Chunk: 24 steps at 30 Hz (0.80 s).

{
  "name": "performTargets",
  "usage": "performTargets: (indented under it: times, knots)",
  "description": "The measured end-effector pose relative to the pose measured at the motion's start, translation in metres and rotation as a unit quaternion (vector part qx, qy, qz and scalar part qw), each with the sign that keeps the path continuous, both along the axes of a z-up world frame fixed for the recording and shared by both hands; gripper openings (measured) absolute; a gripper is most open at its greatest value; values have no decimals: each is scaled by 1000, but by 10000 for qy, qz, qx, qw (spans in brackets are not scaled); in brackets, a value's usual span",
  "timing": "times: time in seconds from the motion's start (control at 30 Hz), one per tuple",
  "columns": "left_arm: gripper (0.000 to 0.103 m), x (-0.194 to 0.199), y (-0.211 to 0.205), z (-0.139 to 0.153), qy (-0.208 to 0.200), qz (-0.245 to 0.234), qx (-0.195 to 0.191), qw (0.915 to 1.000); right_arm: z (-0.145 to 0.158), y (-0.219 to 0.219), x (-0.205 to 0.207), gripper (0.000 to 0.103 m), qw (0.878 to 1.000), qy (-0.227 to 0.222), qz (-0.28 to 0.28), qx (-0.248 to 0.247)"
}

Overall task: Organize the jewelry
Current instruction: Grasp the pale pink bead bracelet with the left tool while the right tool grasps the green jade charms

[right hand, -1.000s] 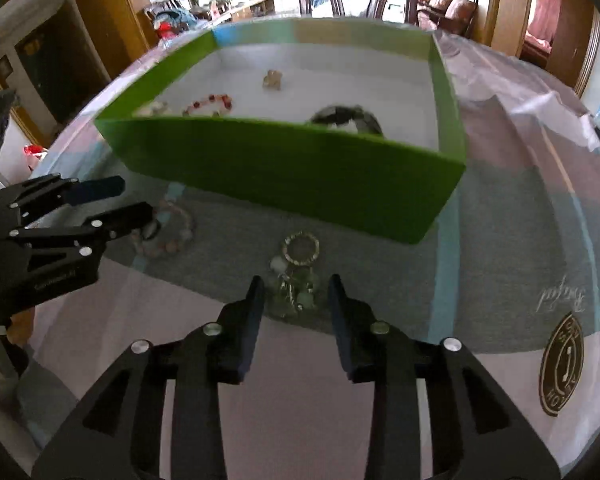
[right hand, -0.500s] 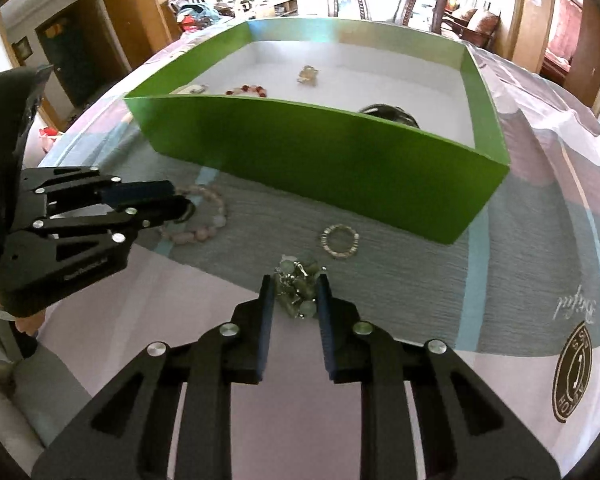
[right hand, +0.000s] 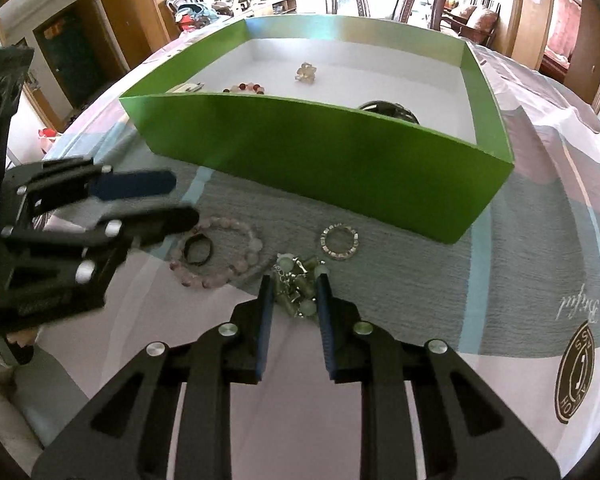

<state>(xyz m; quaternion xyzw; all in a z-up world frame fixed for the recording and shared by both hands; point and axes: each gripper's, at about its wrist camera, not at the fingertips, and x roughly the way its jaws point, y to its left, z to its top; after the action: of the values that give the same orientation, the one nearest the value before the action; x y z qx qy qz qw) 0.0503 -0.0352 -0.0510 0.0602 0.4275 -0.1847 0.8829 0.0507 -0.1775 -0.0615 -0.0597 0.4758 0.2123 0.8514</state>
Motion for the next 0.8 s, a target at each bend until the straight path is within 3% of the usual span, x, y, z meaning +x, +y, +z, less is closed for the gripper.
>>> performTargets:
  times: [0.1, 0.3, 0.4, 0.57, 0.7, 0.8]
  knots:
    - [35, 3, -7, -10, 123, -87, 228, 9996, 0, 1, -1, 22, 10000, -25, -2, -34]
    - [34, -3, -12, -13, -58, -201, 500, 9985, 0, 1, -2, 22, 10000, -20, -16, -29]
    - [17, -1, -6, -11, -41, 34, 559, 9984, 1, 0, -1, 22, 10000, -28, -38, -53]
    - [6, 11, 26, -7, 160, 863, 412, 9953, 0, 0, 0, 22, 10000, -31, -60, -69]
    - [11, 18, 36, -10, 296, 944, 283, 9947, 0, 0, 1, 22, 9999, -31, -74, -69]
    - [13, 15, 31, -12, 208, 893, 472, 9947, 0, -3, 3, 23, 9998, -24, -162, -74]
